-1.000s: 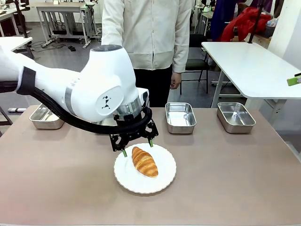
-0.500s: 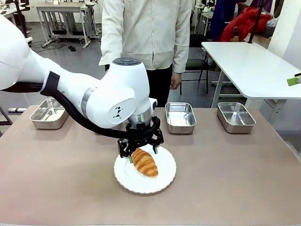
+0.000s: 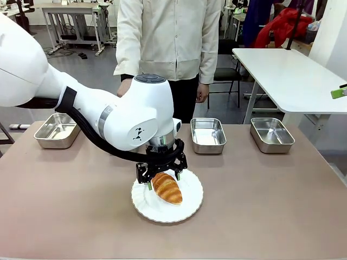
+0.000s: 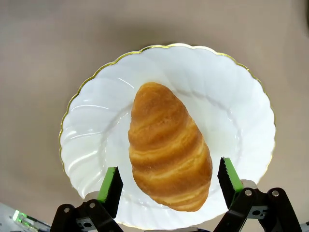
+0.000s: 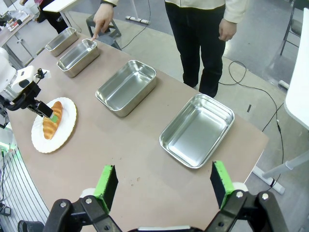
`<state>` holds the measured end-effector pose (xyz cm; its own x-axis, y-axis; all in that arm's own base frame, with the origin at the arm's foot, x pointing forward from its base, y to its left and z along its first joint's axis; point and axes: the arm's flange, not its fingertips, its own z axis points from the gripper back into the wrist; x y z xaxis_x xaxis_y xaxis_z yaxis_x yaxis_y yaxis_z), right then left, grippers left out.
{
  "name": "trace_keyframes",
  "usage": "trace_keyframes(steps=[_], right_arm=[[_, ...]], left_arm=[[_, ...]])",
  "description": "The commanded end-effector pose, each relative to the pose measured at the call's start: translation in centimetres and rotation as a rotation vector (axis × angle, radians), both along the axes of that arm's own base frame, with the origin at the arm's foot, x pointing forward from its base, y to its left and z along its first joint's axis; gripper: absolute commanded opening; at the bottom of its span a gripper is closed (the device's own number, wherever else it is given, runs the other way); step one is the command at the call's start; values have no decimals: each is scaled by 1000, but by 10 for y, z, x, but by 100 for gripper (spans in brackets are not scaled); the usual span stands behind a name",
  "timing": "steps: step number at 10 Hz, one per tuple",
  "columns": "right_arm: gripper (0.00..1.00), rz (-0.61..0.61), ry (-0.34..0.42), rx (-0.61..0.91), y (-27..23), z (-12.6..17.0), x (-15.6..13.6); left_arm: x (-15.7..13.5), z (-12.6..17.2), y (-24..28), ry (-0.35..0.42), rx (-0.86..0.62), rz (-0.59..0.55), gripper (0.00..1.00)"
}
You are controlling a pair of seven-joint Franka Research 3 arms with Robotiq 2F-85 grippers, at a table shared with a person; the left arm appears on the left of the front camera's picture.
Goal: Place the bread in the container.
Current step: Place the Butter Roll into the Airtight Container indicated by the human.
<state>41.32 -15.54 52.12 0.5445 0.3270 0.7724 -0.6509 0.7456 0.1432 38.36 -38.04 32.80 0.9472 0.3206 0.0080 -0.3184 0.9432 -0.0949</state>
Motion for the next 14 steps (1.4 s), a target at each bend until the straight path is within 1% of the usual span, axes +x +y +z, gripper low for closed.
trace_keyframes(steps=[1,5,7,8,9,10,11,12,14], right_arm=[[100,8,-22,15,0,1,2],[100,8,-22,15,0,1,2],[100,8,-22,15,0,1,2],[100,8,-22,15,0,1,2],[100,8,-22,15,0,1,2],[100,8,-22,15,0,1,2],[100,8,-22,15,0,1,2],[100,8,-22,15,0,1,2],[100,8,-22,15,0,1,2]], left_arm=[[3,-7,-4,-22,-9,6,100],[4,-22,-2,-7,-23,-7,100],[3,-22,-3,-3,-22,-13,100],[3,-22,-3,10,-26,-5,80],[4,-21,-2,20,-35,2,80],[4,-19,-1,16,-47,9,60],[4,-18,-1,13,-67,50,76],[2,-21,-3,16,-20,6,76],[2,-21,-3,16,-20,6,76]])
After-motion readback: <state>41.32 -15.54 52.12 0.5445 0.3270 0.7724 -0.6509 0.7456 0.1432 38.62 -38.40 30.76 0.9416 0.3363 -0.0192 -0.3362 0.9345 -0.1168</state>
